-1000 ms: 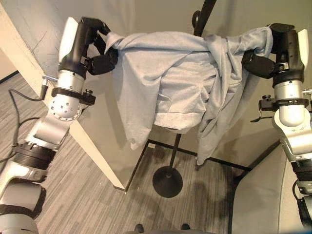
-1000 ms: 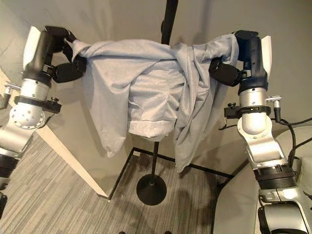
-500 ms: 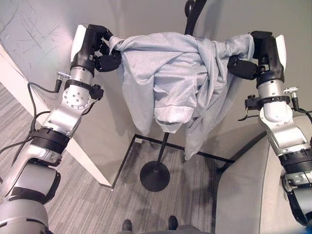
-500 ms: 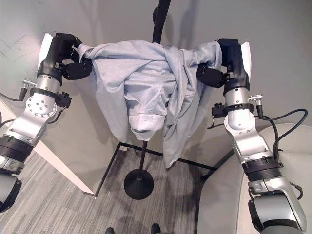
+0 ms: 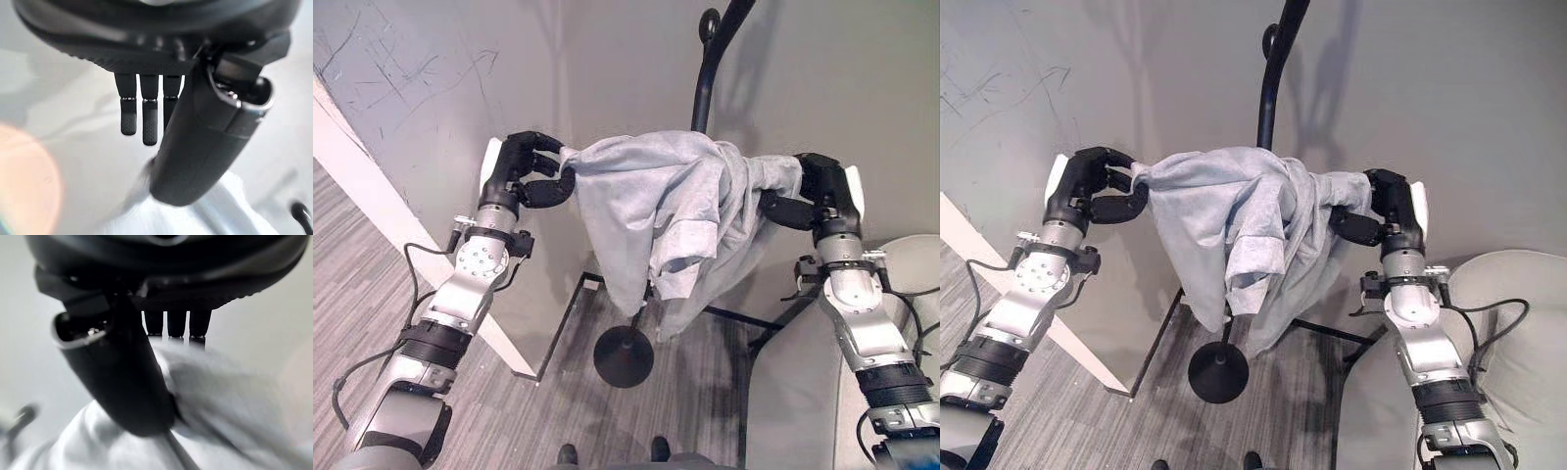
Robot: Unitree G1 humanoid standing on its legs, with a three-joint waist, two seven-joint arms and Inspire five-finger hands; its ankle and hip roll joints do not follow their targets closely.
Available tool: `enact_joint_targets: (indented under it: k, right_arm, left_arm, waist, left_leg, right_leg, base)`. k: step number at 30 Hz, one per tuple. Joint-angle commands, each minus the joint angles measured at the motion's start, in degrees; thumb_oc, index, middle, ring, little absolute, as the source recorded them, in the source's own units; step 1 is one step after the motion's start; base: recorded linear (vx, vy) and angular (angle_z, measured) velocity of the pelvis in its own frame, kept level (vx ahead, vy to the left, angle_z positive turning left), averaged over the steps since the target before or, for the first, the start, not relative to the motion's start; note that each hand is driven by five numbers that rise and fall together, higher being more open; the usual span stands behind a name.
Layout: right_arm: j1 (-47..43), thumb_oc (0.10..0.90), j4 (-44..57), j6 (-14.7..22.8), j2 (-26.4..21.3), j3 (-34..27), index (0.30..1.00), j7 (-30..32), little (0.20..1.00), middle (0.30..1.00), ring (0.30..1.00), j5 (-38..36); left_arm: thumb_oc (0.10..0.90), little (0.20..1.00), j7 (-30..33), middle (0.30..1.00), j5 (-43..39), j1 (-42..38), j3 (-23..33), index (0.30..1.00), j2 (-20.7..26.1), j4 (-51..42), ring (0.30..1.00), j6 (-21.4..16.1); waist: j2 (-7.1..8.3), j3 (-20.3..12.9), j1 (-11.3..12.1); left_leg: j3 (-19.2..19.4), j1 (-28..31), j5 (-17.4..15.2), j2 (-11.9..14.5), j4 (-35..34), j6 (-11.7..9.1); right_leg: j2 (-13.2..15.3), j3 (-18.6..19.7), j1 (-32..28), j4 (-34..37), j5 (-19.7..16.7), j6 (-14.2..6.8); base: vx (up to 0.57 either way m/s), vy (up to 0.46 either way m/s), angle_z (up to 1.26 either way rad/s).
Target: Hang the clothes on the sofa on the clothes rack.
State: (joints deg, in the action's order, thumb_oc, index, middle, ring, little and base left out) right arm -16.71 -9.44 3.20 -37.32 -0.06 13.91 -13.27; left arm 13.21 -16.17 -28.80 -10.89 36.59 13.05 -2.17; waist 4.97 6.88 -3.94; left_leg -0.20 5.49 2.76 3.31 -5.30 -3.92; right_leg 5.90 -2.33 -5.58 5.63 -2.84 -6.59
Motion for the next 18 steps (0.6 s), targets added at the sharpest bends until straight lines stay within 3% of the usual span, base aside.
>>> enact_joint_targets:
  k: [1,11,17,18]
  right_arm:
    - [-3.98,0.800,-0.48,3.82,-5.36,-6.59,0.900,1.85,0.900,0.900,0.900,-0.51]
    - [-4.18,0.800,2.63,6.45,-6.22,-11.53,0.900,1.51,0.900,0.900,0.900,-4.70]
    - [0.46,0.800,5.37,8.21,-5.90,-18.07,0.900,0.56,0.900,0.900,0.900,-7.91]
    - [3.47,0.800,5.95,8.04,-5.68,-20.24,0.900,-0.47,0.900,0.900,0.900,-7.73]
  left_arm:
    - [0.800,0.900,0.76,0.900,-2.05,-5.82,4.18,0.900,3.38,1.15,0.900,-4.53]
    - [0.800,0.900,-0.74,0.900,-2.92,-3.60,7.04,0.900,6.44,-3.89,0.900,-5.31]
    - [0.800,0.900,-2.10,0.900,-3.80,3.37,12.94,0.900,8.39,-9.48,0.900,-5.83]
    - [0.800,0.900,-2.93,0.900,-4.07,7.35,16.12,0.900,8.67,-11.54,0.900,-5.92]
  waist:
    - [-0.93,-3.68,1.78]
    - [-1.53,-3.63,2.48]
    - [-1.77,-3.39,2.93]
    - [-1.72,-3.19,3.16]
  left_leg:
    - [-0.73,4.96,-10.30,0.97,0.30,0.21]
    - [-0.34,5.54,-10.52,0.67,0.30,0.46]
    - [-0.06,5.45,-10.65,0.54,0.30,0.66]
    - [0.15,5.49,-10.74,0.50,0.30,0.75]
  right_leg:
    - [1.14,-3.91,-0.86,-0.63,3.40,-0.60]
    - [1.79,-4.41,-1.51,-0.63,3.20,-0.93]
    - [2.20,-5.06,-1.57,-0.63,3.12,-1.19]
    - [2.33,-5.21,-1.56,-0.63,3.00,-1.26]
  base:
    - [-0.04,0.011,0.01]
    - [0.00,0.003,0.00]
    - [0.00,0.000,0.00]
    - [0.00,0.000,0.00]
